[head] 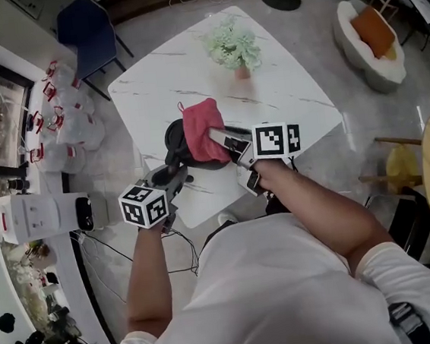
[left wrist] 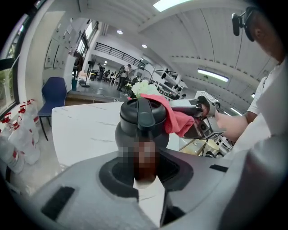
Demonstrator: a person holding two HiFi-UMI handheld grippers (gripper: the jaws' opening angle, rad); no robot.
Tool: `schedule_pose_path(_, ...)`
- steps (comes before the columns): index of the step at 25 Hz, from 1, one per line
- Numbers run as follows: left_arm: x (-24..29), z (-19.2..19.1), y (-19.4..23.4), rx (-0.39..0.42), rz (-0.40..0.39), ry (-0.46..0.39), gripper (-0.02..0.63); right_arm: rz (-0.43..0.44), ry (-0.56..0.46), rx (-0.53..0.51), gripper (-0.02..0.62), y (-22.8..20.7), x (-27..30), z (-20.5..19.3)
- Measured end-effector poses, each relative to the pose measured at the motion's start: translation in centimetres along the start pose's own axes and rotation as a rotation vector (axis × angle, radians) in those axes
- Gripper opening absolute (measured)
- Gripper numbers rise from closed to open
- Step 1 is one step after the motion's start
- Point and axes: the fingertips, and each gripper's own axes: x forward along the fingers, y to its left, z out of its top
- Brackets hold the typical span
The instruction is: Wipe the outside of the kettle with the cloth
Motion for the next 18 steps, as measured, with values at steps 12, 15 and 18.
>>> schedule_pose_path(12, -0.1, -0.5, -0.9, -0.041, 0.036, -0.045, 0.101, -0.253, 0.095, -0.152, 0.094, -7.5, 0.4, -0.2)
schedule_pose_path(15, -0.2, -0.6, -0.6, -0.071, 0.040, -0.056, 0.101, -0.293, 0.132, -0.153, 0.094, -9.5, 0.4, -0.9)
schedule_pose_path(18, -0.1, -0.6, -0.5, -0.096, 0.043, -0.067, 0.101, -0.332, 0.151, -0.167, 0.094, -11.3, 0.3, -1.2)
